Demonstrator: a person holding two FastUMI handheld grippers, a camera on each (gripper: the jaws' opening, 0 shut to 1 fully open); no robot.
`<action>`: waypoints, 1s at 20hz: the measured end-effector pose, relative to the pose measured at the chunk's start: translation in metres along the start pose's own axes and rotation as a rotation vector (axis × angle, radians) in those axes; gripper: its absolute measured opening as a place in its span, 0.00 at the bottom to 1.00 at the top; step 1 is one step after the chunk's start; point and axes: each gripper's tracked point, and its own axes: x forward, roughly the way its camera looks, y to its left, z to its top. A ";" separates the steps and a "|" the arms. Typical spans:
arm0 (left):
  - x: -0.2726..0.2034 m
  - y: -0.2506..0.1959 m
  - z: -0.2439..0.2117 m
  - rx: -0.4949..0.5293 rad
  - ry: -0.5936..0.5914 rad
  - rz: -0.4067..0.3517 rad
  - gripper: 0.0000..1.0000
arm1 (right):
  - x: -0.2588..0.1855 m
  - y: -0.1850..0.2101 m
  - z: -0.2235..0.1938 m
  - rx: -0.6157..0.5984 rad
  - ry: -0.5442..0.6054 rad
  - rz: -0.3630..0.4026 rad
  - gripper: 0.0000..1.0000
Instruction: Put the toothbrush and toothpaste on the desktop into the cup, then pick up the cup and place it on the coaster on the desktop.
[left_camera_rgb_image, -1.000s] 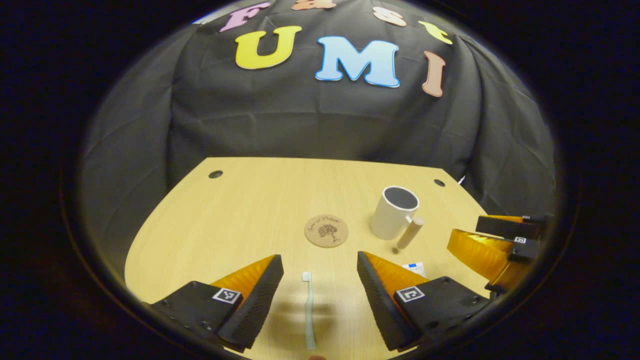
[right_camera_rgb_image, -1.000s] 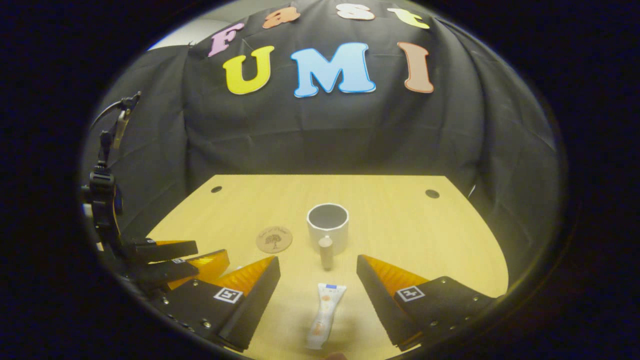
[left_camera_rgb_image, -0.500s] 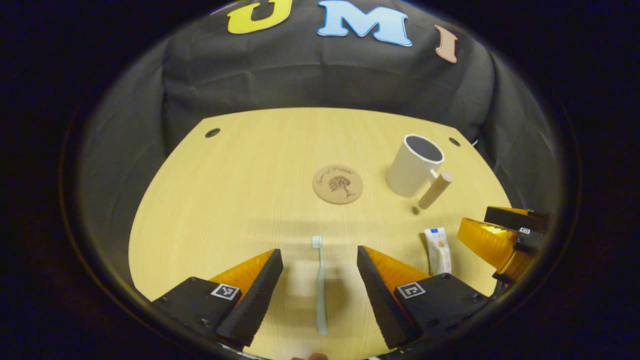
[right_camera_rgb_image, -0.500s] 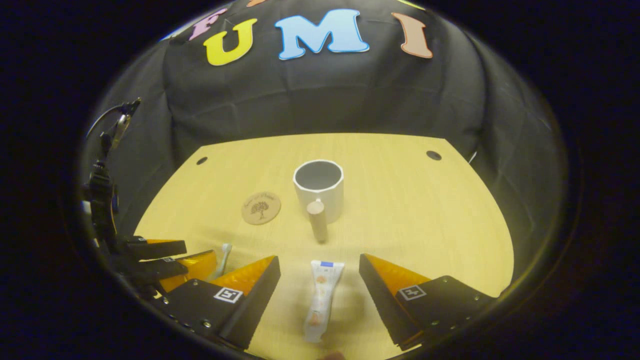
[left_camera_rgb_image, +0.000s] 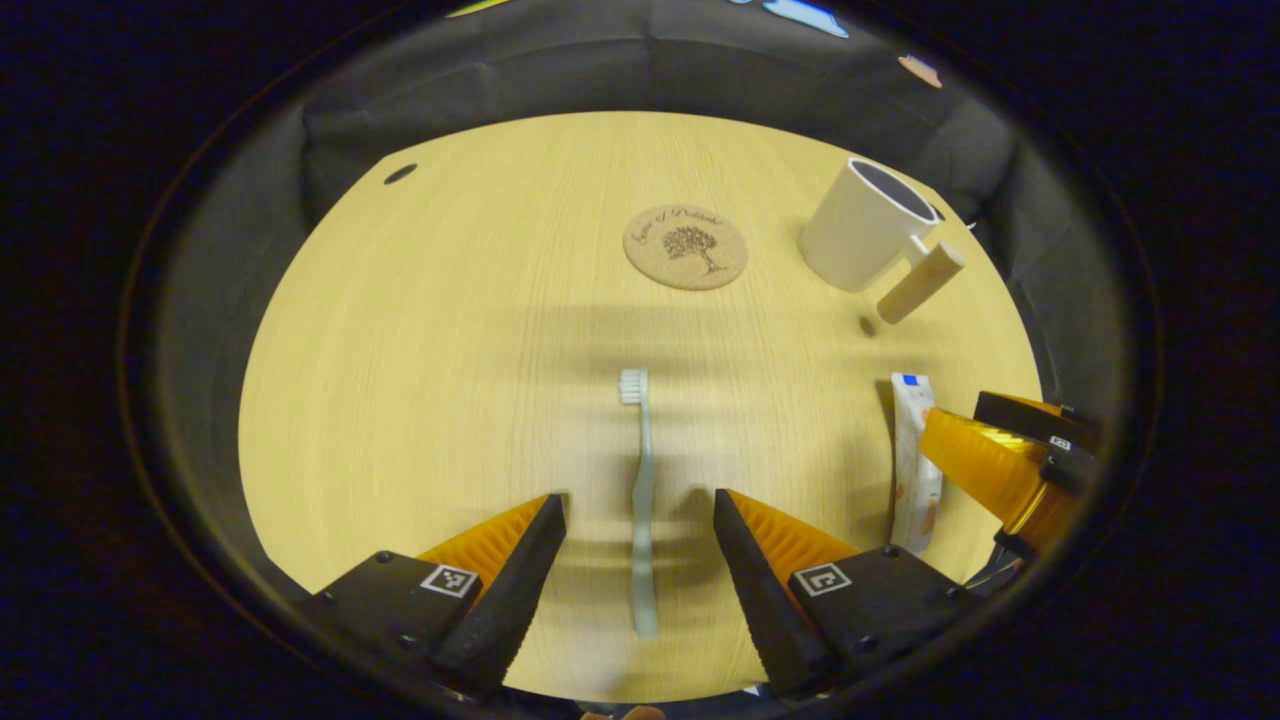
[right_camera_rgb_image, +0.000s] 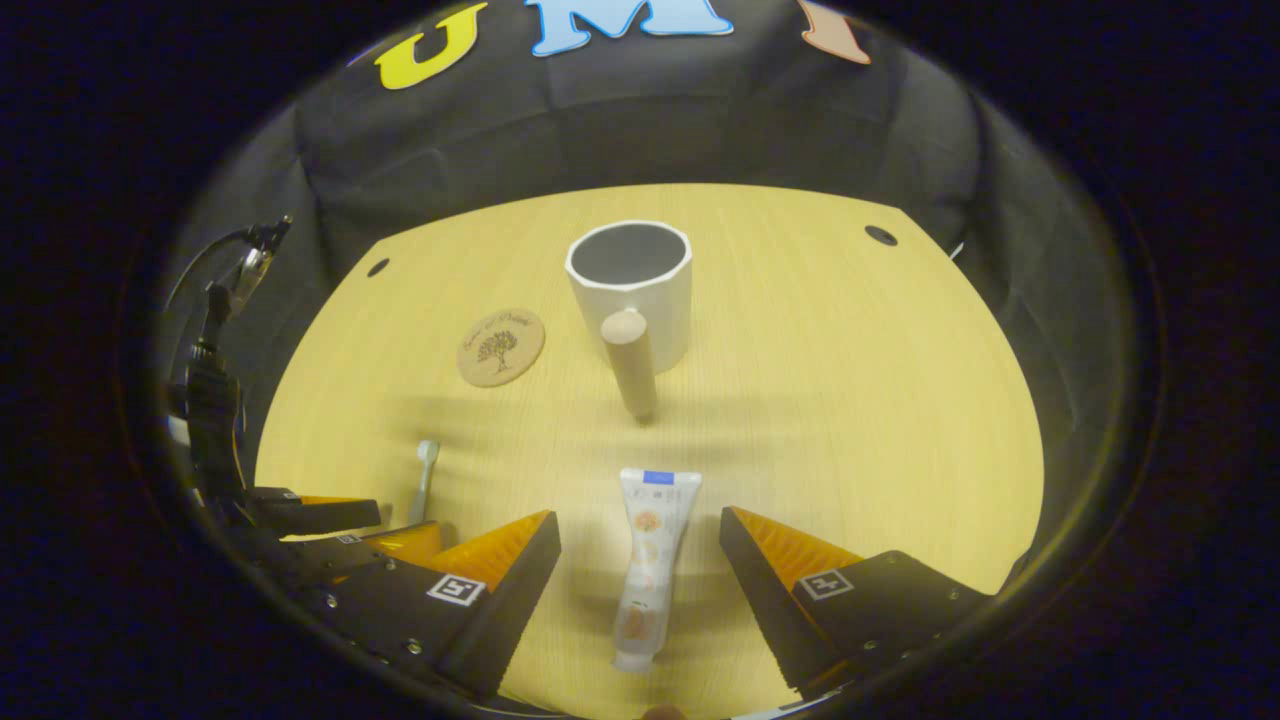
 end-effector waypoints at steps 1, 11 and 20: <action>0.001 0.001 -0.003 0.002 0.019 0.002 0.99 | 0.003 0.001 -0.004 0.001 0.025 0.000 0.98; 0.008 0.003 -0.003 0.034 0.077 0.041 0.97 | 0.022 -0.003 -0.023 0.042 0.162 0.011 0.99; 0.011 -0.005 0.002 0.051 0.057 0.037 0.53 | 0.029 -0.013 -0.029 0.012 0.190 -0.035 0.70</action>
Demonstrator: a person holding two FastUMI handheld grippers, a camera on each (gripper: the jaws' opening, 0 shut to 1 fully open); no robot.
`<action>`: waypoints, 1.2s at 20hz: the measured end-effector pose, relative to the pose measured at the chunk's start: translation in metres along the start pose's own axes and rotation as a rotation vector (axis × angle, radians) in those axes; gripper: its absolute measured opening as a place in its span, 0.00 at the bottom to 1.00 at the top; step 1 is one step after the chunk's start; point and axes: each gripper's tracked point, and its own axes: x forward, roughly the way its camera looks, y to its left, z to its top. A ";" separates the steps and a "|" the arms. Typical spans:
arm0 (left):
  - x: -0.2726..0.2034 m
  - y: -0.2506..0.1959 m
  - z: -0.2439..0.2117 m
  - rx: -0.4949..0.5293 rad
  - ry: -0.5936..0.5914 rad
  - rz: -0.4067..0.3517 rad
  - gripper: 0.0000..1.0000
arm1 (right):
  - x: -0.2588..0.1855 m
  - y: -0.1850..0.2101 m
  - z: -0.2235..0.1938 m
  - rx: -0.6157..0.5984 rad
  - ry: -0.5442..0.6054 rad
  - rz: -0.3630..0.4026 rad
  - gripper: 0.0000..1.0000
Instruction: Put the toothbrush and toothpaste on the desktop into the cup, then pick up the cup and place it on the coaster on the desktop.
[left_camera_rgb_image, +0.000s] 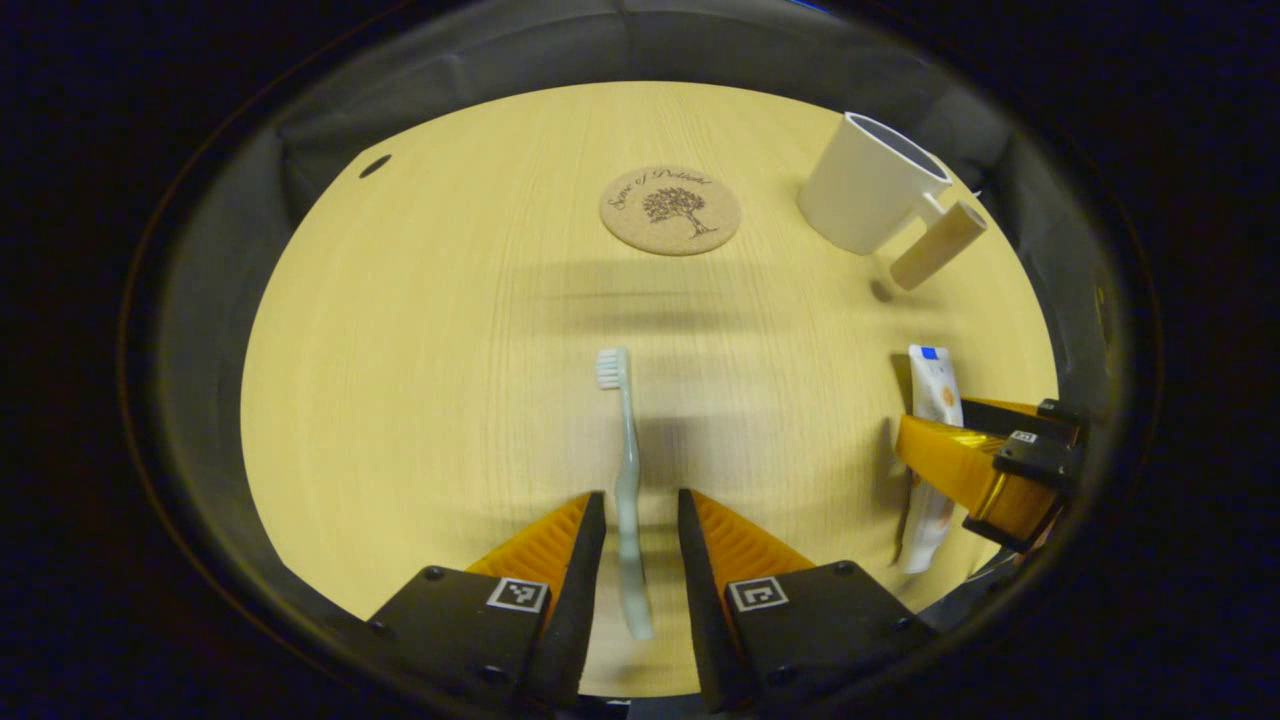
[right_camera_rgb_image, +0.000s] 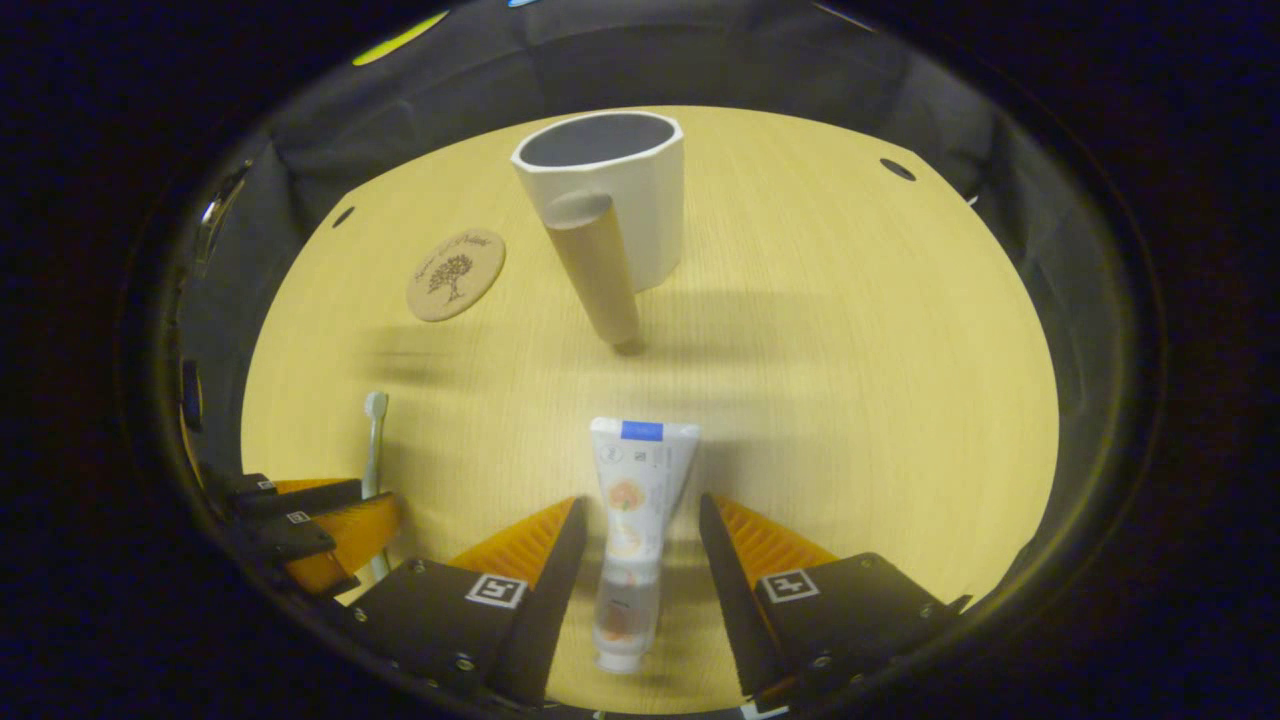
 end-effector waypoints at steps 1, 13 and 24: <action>-0.002 0.000 -0.001 -0.019 0.004 -0.003 0.39 | 0.001 -0.003 0.000 0.001 -0.004 -0.009 0.64; -0.002 0.000 -0.001 0.025 -0.039 -0.025 0.10 | -0.003 -0.005 0.001 0.048 -0.062 0.073 0.20; -0.022 0.000 0.008 -0.035 -0.172 -0.093 0.10 | -0.040 0.007 0.011 0.059 -0.201 0.163 0.20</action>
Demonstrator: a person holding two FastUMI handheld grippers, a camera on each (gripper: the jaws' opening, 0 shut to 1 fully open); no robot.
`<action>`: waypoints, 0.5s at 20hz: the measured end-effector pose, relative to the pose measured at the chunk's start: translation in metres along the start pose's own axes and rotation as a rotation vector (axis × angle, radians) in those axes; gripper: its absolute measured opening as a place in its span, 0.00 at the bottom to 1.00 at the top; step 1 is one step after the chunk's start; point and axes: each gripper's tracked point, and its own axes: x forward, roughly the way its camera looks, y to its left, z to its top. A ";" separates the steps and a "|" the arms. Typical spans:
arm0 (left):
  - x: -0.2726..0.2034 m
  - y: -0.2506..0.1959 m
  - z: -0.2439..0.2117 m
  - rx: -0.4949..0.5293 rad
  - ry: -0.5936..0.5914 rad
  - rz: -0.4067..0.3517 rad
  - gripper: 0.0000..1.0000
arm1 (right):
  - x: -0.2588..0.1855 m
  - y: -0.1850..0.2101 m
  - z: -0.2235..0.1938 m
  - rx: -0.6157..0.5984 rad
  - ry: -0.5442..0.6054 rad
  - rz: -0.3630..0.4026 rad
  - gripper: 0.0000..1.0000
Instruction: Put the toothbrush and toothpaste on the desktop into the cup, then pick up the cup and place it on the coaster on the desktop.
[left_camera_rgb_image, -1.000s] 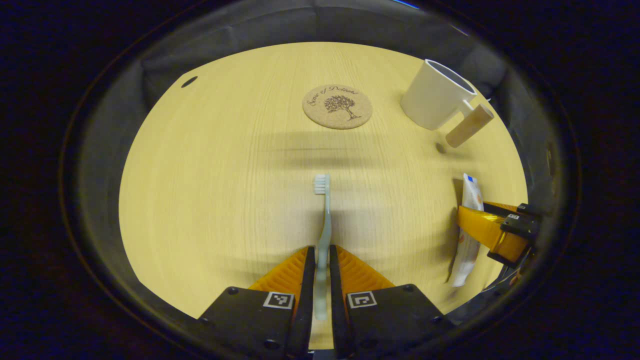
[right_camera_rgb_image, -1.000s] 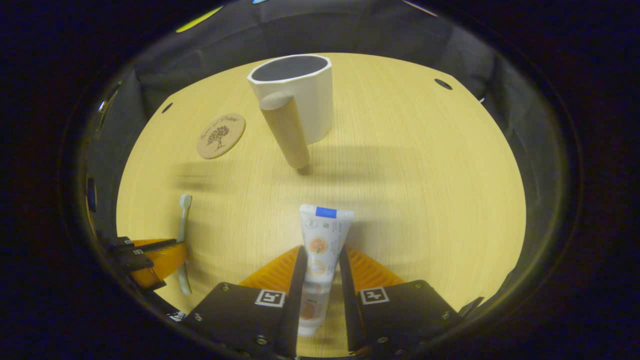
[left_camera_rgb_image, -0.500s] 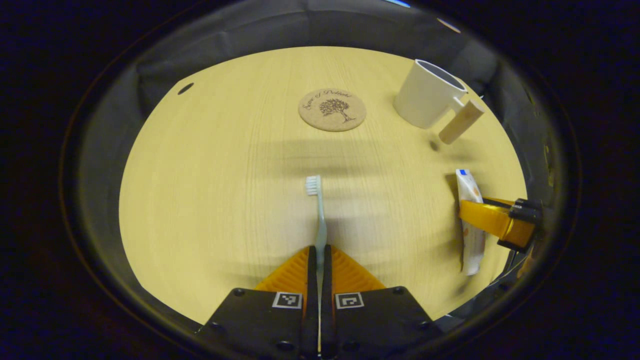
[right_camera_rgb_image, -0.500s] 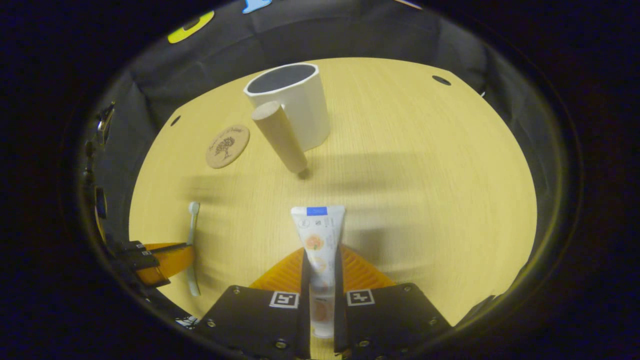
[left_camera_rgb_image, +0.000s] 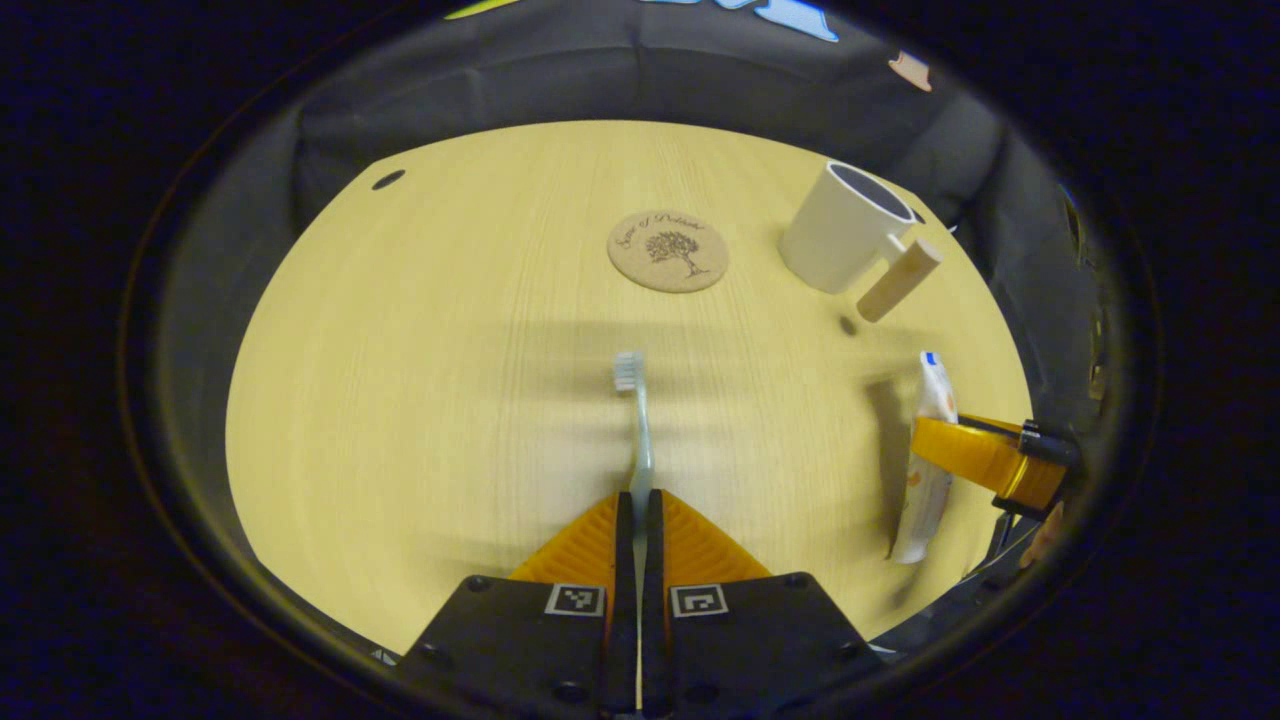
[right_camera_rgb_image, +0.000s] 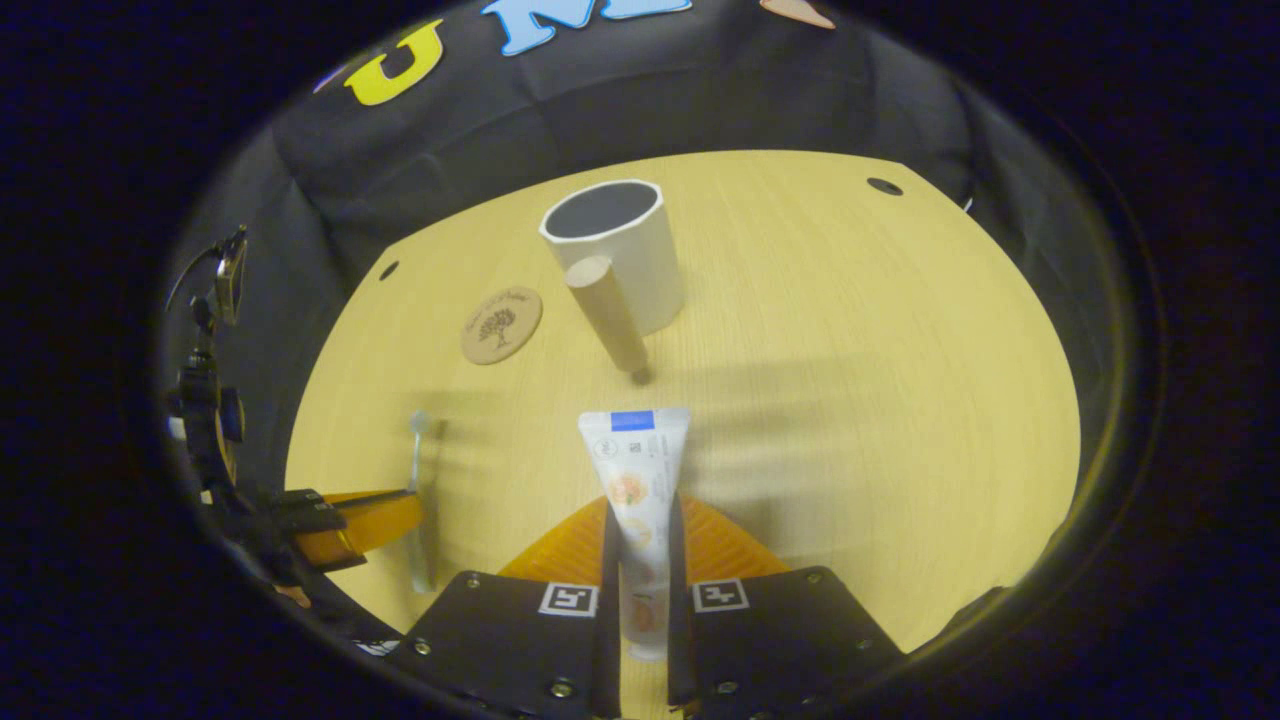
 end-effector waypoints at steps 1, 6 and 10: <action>-0.002 -0.001 0.002 -0.006 -0.021 -0.010 0.08 | -0.005 0.002 0.000 0.003 -0.011 0.007 0.20; -0.015 0.001 0.003 -0.037 -0.062 -0.041 0.08 | -0.026 0.016 0.010 -0.008 -0.062 0.041 0.20; -0.032 0.001 0.017 -0.044 -0.131 -0.050 0.08 | -0.044 0.031 0.029 -0.025 -0.119 0.067 0.20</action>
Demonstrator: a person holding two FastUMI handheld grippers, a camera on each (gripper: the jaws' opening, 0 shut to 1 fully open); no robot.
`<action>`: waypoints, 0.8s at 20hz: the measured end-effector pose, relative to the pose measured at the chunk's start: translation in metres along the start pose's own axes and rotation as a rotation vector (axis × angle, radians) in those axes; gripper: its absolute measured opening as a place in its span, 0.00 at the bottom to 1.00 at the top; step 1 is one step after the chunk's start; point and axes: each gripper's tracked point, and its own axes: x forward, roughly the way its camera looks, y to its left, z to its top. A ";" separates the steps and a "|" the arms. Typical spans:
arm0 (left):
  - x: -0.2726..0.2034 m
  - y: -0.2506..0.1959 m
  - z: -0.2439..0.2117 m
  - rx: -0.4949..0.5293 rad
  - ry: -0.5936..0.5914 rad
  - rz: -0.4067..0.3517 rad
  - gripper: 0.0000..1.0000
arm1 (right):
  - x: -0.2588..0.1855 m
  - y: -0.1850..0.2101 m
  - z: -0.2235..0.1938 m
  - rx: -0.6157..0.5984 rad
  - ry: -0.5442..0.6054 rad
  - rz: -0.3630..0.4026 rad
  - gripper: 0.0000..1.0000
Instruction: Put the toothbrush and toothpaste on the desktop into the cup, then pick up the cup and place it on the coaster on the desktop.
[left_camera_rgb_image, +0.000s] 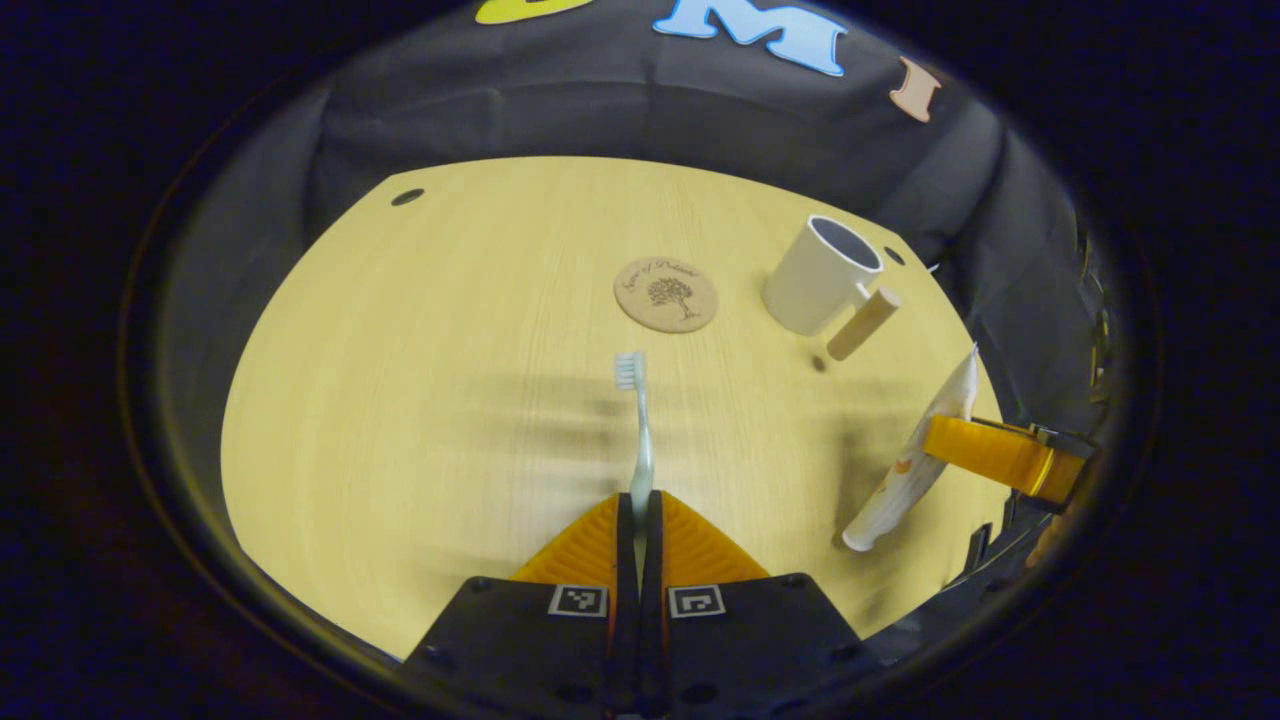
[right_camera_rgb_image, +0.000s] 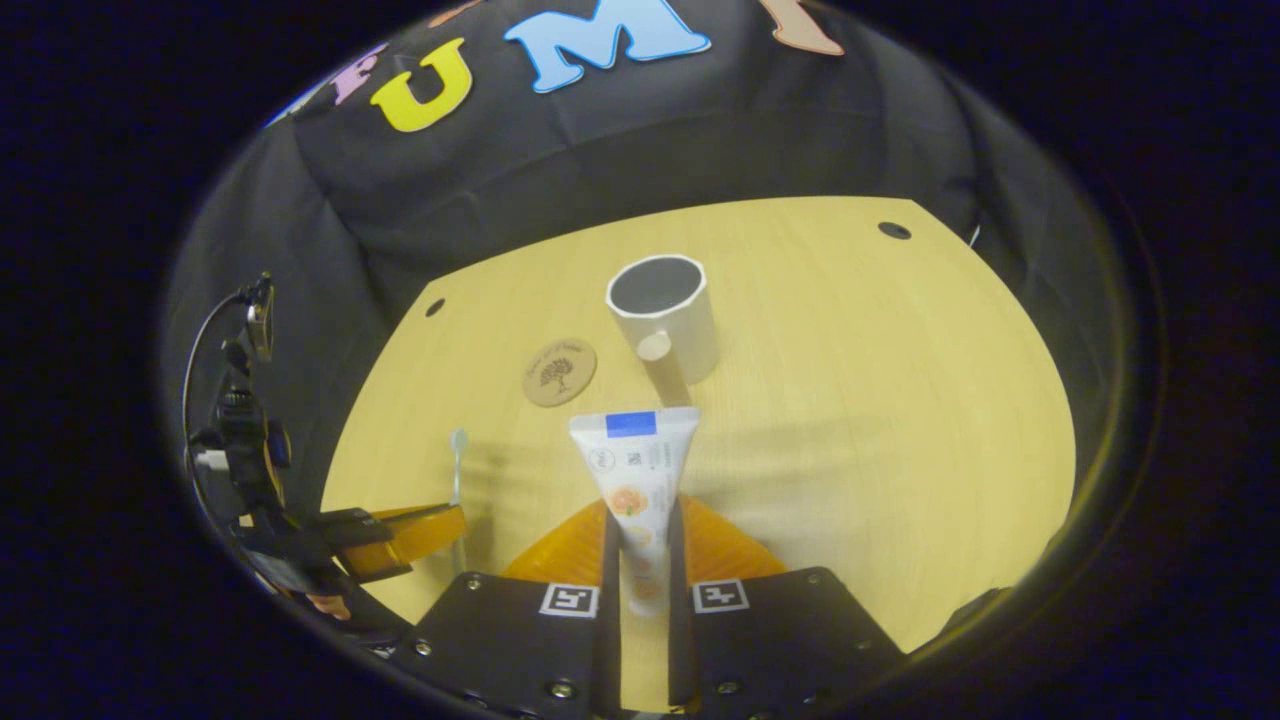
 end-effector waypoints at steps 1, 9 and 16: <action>-0.003 -0.001 0.005 -0.003 -0.017 -0.004 0.07 | -0.003 0.004 0.006 -0.001 -0.015 0.008 0.20; -0.025 -0.014 0.054 -0.046 -0.152 -0.053 0.08 | -0.020 0.030 0.063 -0.010 -0.117 0.066 0.19; -0.028 -0.028 0.096 -0.063 -0.278 -0.088 0.08 | -0.016 0.036 0.127 -0.027 -0.238 0.086 0.19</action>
